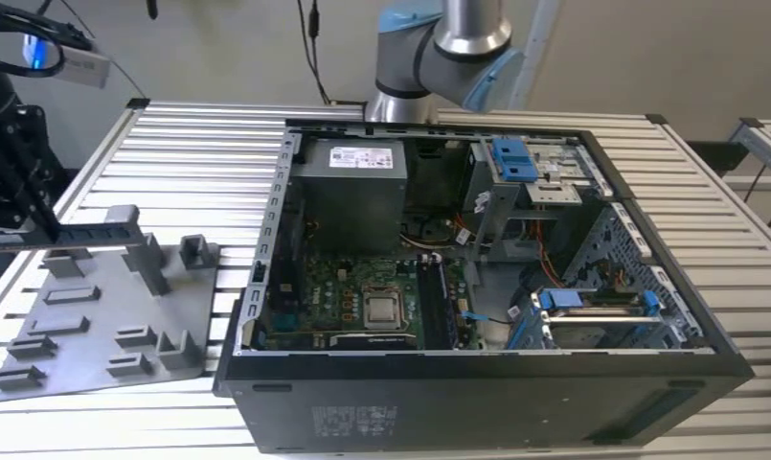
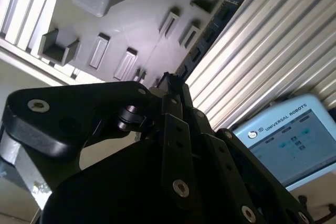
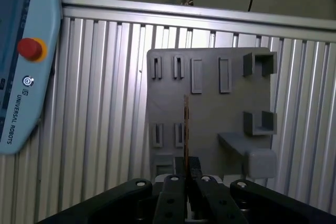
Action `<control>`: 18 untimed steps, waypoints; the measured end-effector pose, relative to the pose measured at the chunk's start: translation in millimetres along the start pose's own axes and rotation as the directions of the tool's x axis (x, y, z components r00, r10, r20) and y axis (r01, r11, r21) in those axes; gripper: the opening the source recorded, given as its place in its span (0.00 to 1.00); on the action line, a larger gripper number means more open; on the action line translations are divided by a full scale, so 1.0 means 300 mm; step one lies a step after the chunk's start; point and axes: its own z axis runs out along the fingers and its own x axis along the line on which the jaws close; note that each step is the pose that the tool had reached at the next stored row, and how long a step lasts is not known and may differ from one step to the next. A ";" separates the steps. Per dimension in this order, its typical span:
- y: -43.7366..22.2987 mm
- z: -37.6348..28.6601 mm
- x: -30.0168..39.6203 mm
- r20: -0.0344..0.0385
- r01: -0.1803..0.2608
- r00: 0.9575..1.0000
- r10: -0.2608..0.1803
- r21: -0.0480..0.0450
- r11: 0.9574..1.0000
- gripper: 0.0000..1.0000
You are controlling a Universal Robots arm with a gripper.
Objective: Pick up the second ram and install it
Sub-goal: 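Pick up the second ram and move it above second insertion slot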
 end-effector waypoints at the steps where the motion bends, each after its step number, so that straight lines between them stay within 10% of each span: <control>1: -0.008 0.000 0.001 0.000 0.000 1.000 0.000 -0.001 1.000 0.15; 13: -0.132 -0.005 0.010 0.001 0.000 1.000 0.000 -0.021 1.000 0.15; 18: -0.146 -0.023 0.011 0.002 0.000 1.000 0.001 -0.037 0.999 0.15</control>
